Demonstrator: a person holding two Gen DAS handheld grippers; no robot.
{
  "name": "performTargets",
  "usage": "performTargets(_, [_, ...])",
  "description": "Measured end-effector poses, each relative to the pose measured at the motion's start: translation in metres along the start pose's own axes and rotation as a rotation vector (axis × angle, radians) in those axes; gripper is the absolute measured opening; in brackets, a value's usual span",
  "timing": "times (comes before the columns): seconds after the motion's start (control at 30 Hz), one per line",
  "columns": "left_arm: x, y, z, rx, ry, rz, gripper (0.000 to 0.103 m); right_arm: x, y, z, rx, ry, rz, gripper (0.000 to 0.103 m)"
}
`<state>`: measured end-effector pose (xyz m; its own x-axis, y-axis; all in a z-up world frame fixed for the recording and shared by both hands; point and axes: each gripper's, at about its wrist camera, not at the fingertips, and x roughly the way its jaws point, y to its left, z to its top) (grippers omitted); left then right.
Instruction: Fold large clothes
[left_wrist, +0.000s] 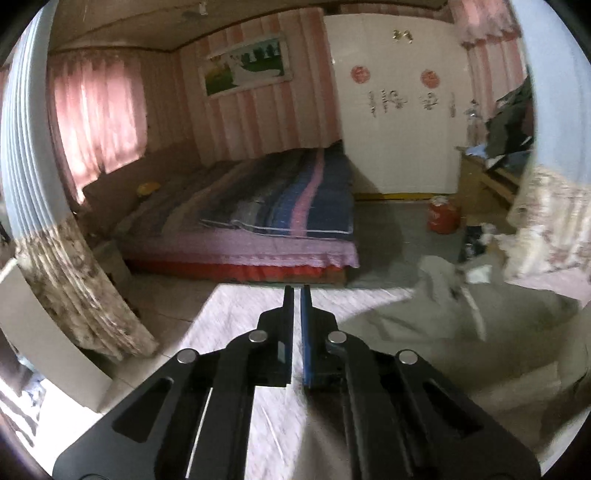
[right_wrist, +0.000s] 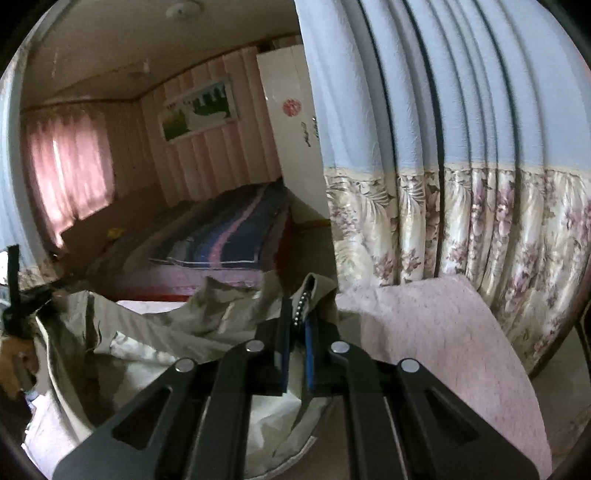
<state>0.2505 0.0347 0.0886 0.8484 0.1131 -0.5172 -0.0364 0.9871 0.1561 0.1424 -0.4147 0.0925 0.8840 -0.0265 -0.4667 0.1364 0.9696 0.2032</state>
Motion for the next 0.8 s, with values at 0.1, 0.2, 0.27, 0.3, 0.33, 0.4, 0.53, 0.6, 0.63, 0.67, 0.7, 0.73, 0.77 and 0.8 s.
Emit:
performTargets(0.1, [0.045,-0.007,0.008,0.007,0.046,0.021,0.000,0.047,-0.006,0.013,0.000,0.029,-0.040,0.005])
performTargets(0.2, [0.085,-0.016,0.007,0.018,0.100,0.031,0.000,0.100,-0.020,0.020,0.027,0.090,-0.094,0.006])
performTargets(0.27, [0.106,-0.020,0.001,0.024,0.135,0.036,0.000,0.141,-0.029,0.017,0.032,0.191,-0.107,0.007])
performTargets(0.3, [0.112,-0.020,-0.003,0.022,0.148,0.031,0.000,0.156,-0.031,0.013,0.027,0.239,-0.111,0.010])
performTargets(0.33, [0.116,-0.020,-0.006,0.022,0.159,0.025,0.002,0.170,-0.033,0.008,0.014,0.287,-0.123,0.017])
performTargets(0.4, [0.121,-0.019,-0.016,0.030,0.190,-0.007,0.016,0.179,-0.036,-0.002,-0.008,0.329,-0.131,0.034])
performTargets(0.53, [0.106,-0.022,-0.034,0.049,0.170,-0.074,0.098,0.137,-0.042,-0.007,-0.022,0.240,-0.132,0.086])
performTargets(0.6, [0.097,-0.032,-0.039,0.085,0.159,-0.104,0.100,0.114,-0.046,-0.009,-0.029,0.208,-0.122,0.087])
performTargets(0.63, [0.095,-0.042,-0.043,0.118,0.158,-0.107,0.100,0.104,-0.049,-0.010,-0.025,0.199,-0.115,0.087])
performTargets(0.67, [0.095,-0.048,-0.045,0.141,0.159,-0.104,0.100,0.096,-0.050,-0.012,-0.025,0.204,-0.099,0.087])
performTargets(0.7, [0.097,-0.059,-0.049,0.176,0.172,-0.103,0.100,0.088,-0.051,-0.015,-0.028,0.207,-0.090,0.087])
performTargets(0.73, [0.099,-0.066,-0.051,0.191,0.180,-0.102,0.100,0.085,-0.052,-0.018,-0.031,0.213,-0.086,0.087])
performTargets(0.77, [0.102,-0.074,-0.056,0.206,0.196,-0.110,0.100,0.083,-0.053,-0.022,-0.037,0.229,-0.081,0.087])
performTargets(0.8, [0.105,-0.084,-0.061,0.232,0.214,-0.124,0.100,0.083,-0.053,-0.025,-0.042,0.238,-0.083,0.087])
